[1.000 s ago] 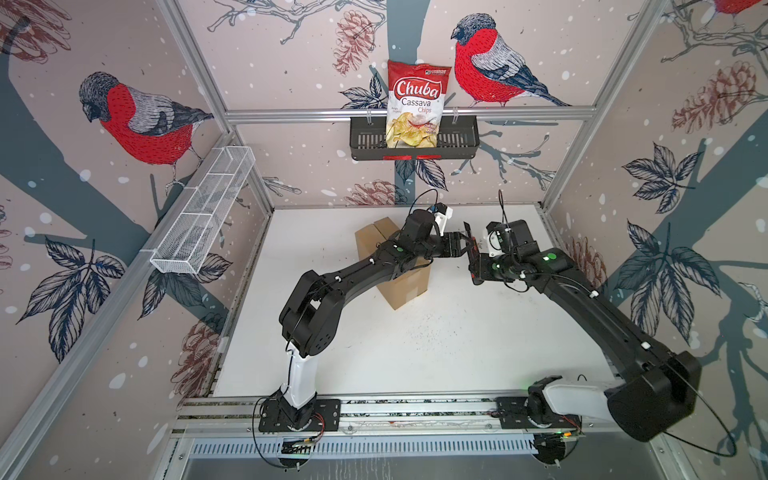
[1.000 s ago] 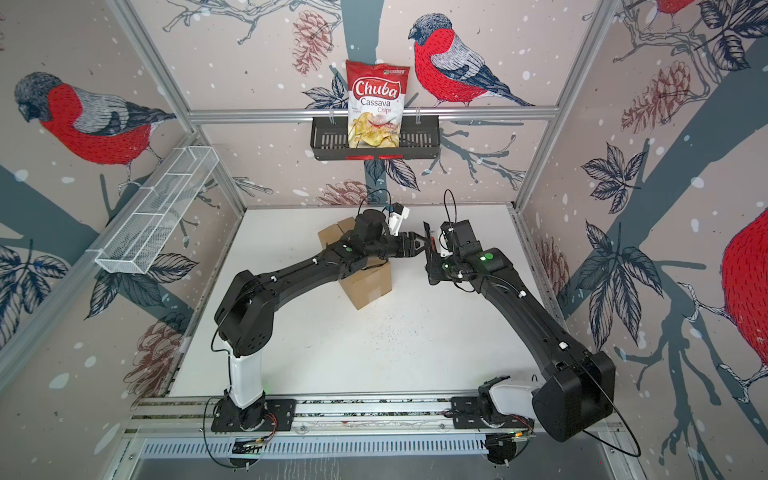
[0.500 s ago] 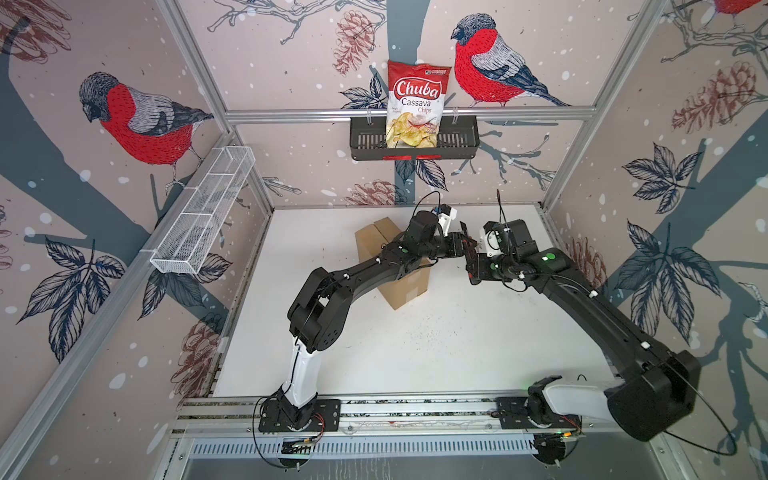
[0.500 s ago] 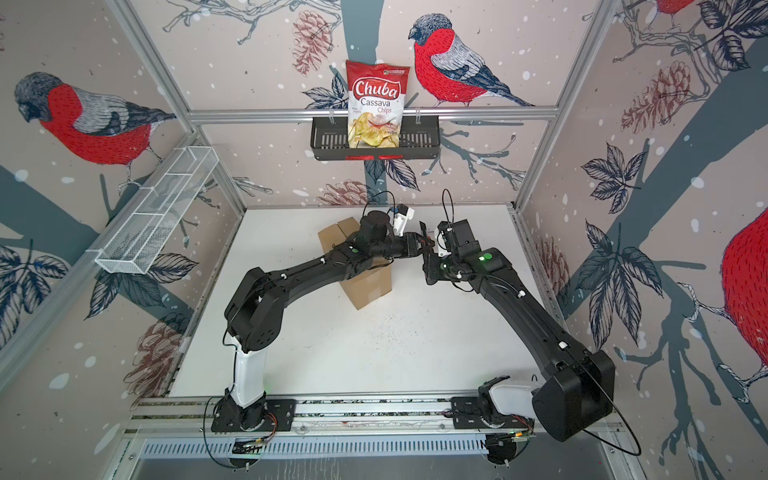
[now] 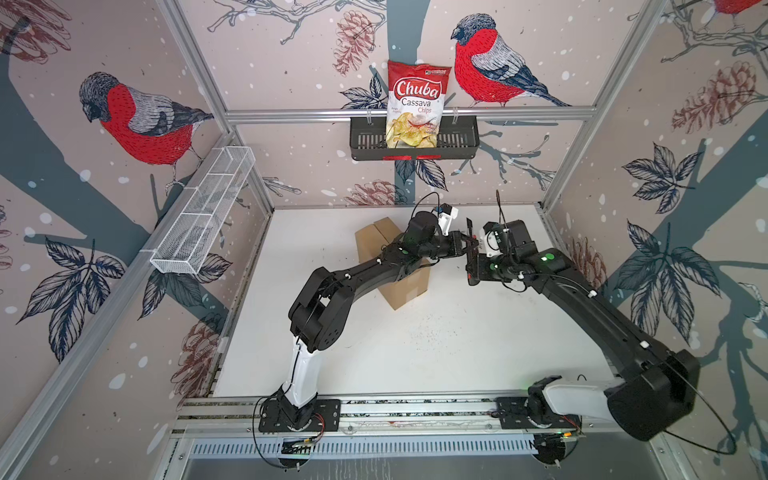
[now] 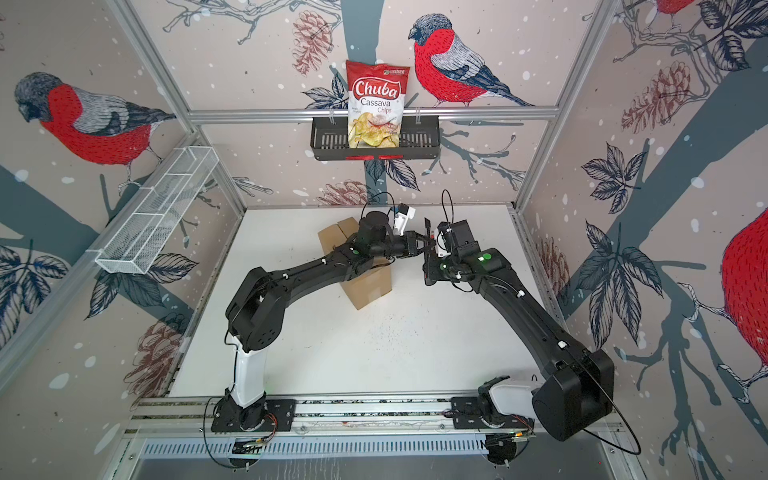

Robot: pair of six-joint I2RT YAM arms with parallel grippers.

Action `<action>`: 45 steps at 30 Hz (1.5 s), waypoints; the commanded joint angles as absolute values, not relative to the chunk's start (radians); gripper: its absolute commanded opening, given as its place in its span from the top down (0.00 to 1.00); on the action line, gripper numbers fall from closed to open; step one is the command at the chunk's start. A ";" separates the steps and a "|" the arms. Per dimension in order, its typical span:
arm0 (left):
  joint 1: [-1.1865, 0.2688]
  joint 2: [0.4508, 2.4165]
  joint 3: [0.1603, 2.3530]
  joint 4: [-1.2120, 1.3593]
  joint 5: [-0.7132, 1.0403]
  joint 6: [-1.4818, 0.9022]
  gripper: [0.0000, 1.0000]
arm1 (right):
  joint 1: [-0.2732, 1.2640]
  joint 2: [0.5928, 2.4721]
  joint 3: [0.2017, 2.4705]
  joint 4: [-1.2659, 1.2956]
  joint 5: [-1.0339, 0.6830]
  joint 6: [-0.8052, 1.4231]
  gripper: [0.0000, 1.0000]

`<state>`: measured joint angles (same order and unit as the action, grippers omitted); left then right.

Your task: Unpack the express box

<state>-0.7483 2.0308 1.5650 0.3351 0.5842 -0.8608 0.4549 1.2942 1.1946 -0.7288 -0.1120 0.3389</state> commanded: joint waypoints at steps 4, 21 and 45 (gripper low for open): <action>-0.736 2.042 1.549 0.428 0.599 -0.880 0.96 | 0.449 1.261 1.180 -0.659 -0.143 0.324 0.74; -0.691 2.022 1.581 0.626 0.596 -1.035 0.99 | 0.266 1.077 0.978 -0.331 -0.472 0.458 0.43; -0.671 2.047 1.570 1.042 0.444 -1.373 1.00 | 0.240 1.053 0.722 0.541 -0.600 0.868 0.38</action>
